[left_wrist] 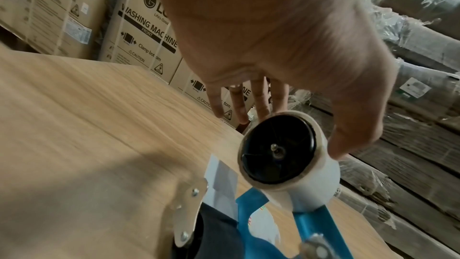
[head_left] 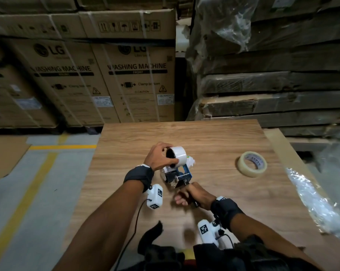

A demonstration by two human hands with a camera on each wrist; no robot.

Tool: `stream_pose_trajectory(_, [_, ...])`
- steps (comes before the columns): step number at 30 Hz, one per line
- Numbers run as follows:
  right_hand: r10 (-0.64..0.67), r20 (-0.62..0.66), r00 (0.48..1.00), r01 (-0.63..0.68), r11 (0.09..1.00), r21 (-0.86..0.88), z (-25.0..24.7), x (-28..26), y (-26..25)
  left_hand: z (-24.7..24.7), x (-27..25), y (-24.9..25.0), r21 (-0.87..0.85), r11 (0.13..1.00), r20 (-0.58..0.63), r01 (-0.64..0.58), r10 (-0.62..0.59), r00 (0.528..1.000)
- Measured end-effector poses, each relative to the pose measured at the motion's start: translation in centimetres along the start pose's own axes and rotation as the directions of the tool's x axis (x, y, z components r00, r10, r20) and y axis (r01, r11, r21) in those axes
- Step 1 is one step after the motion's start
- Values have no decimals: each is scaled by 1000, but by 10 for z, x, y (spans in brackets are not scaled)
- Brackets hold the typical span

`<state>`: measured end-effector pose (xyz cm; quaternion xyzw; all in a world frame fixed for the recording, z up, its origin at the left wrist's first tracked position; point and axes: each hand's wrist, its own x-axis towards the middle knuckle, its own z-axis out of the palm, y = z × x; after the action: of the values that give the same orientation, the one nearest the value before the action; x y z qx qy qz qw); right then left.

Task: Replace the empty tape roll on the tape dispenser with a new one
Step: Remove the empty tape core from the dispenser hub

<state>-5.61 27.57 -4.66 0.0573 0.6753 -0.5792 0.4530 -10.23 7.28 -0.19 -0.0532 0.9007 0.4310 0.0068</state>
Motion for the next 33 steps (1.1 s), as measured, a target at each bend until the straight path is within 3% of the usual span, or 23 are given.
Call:
stream_pose_trajectory(7, [90, 117, 989, -120, 953, 277, -21, 3, -6, 9, 5, 9, -72, 995, 11, 74, -74, 997])
stream_pose_trajectory(13, [148, 162, 976, -211, 833, 512, -33, 10, -5, 13, 2, -4, -83, 981, -7, 176, -177, 984])
stream_pose_trajectory(26, [178, 315, 932, -336, 750, 570, -47, 24, 18, 29, -6, -14, 57, 975, 50, 213, -215, 975])
stream_pose_trajectory(33, [159, 364, 918, -348, 763, 545, -60, 40, 44, 35, -3, -11, 141, 958, 178, 249, -272, 946])
